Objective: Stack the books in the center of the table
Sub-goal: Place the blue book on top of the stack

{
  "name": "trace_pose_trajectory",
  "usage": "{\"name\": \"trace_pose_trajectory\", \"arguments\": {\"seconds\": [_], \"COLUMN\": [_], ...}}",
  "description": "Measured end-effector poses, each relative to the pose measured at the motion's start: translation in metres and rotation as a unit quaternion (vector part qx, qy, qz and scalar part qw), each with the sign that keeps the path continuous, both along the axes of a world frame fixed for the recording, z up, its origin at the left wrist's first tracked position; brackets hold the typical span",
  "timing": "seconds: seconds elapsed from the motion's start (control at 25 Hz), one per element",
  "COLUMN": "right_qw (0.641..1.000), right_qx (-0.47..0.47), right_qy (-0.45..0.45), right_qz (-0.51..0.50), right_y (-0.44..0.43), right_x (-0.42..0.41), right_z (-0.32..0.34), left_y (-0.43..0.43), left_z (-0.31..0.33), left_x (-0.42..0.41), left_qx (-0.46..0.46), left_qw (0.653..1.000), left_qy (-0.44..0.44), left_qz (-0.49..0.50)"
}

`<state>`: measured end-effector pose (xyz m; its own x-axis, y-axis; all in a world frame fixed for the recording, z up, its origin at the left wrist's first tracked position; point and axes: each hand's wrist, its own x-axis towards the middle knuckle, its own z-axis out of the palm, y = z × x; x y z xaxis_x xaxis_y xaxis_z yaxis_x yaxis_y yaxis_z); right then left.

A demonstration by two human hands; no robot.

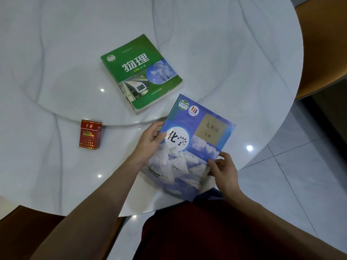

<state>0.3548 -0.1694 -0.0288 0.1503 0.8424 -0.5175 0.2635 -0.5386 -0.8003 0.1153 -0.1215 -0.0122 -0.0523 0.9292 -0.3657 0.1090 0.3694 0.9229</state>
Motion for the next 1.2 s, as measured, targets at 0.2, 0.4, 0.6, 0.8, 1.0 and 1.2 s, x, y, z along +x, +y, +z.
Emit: {"name": "trace_pose_trajectory", "arguments": {"seconds": [0.2, 0.4, 0.6, 0.8, 1.0, 1.2], "right_qw": [0.999, 0.997, 0.989, 0.979, 0.966, 0.960], "right_qx": [0.049, 0.070, 0.075, 0.109, 0.131, 0.141], "right_qy": [0.014, -0.010, -0.008, -0.003, -0.013, -0.029], "right_qz": [0.003, 0.041, 0.127, 0.169, 0.221, 0.241], "right_y": [0.040, 0.100, 0.159, 0.220, 0.272, 0.315], "right_x": [-0.003, -0.013, -0.037, -0.071, -0.109, -0.141], "right_z": [0.017, 0.034, 0.051, 0.067, 0.072, 0.068], "left_y": [0.009, 0.024, 0.045, 0.075, 0.108, 0.139], "left_z": [0.010, 0.022, 0.038, 0.050, 0.060, 0.057], "left_x": [0.001, 0.000, -0.015, -0.031, -0.049, -0.068], "left_qx": [0.005, -0.013, 0.000, 0.005, -0.011, -0.036], "left_qw": [0.996, 0.983, 0.962, 0.931, 0.908, 0.898], "left_qy": [-0.023, -0.040, -0.050, -0.056, -0.040, -0.036], "left_qz": [0.084, 0.179, 0.267, 0.361, 0.417, 0.436]}}
